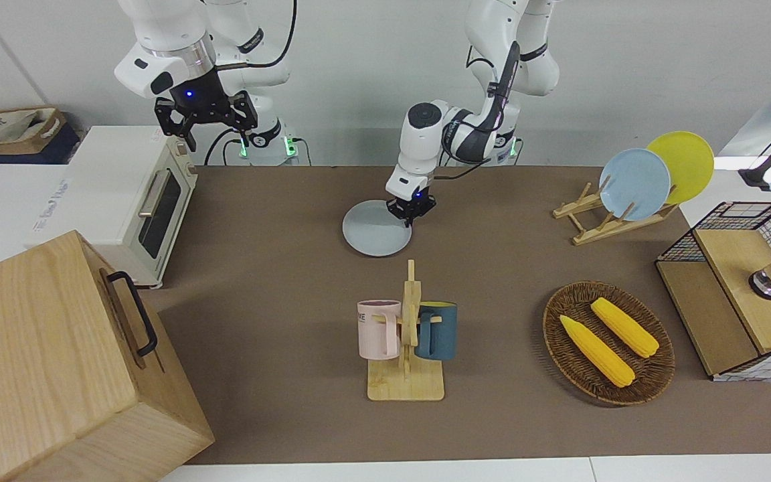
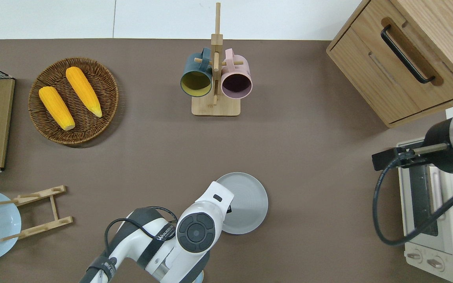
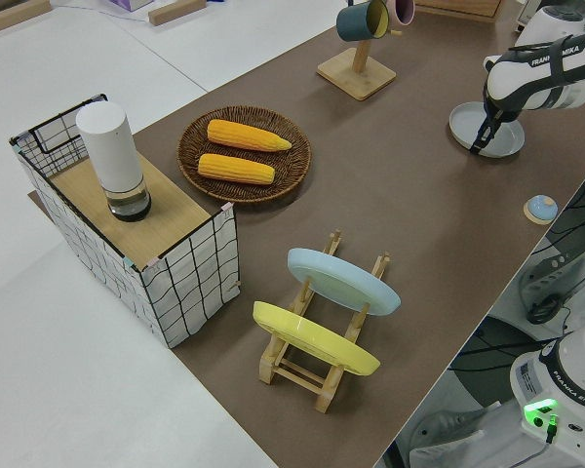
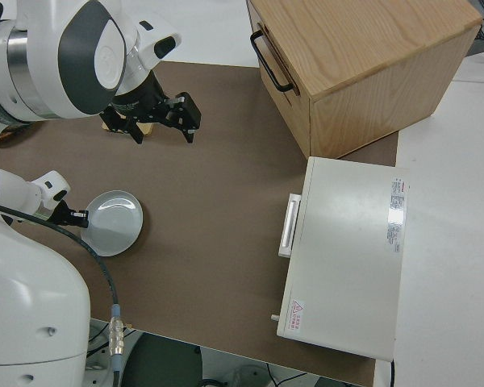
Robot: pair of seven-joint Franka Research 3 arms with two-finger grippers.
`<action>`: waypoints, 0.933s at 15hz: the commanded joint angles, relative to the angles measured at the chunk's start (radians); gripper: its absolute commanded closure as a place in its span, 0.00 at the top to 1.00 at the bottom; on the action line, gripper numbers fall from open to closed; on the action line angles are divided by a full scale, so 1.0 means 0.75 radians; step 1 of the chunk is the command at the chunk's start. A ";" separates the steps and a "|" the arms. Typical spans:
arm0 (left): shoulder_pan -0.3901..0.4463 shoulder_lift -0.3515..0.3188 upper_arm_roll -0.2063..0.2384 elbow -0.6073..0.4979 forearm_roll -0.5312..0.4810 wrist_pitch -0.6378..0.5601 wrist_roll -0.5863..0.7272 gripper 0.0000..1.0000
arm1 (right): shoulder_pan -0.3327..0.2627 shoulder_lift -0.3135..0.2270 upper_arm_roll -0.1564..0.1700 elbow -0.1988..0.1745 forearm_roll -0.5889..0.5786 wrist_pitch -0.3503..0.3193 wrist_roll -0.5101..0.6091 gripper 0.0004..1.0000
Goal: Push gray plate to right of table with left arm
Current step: 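Push the gray plate with the left gripper toward the toaster oven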
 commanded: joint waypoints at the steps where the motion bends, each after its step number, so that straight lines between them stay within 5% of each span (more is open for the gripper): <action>1: -0.095 0.198 0.008 0.120 0.004 0.031 -0.131 0.00 | -0.027 -0.008 0.018 0.005 0.014 -0.018 0.000 0.98; 7: -0.165 0.307 0.008 0.247 0.094 0.022 -0.323 0.00 | -0.027 -0.008 0.018 0.005 0.014 -0.016 0.000 0.98; 12: -0.181 0.315 0.008 0.263 0.098 0.020 -0.348 0.00 | -0.027 -0.008 0.018 0.005 0.014 -0.016 0.002 0.98; 13: -0.181 0.313 0.008 0.265 0.098 0.020 -0.348 0.03 | -0.027 -0.008 0.018 0.005 0.014 -0.018 0.002 0.98; 14: -0.181 0.313 0.008 0.273 0.098 0.018 -0.346 0.19 | -0.027 -0.008 0.020 0.005 0.014 -0.016 0.000 0.98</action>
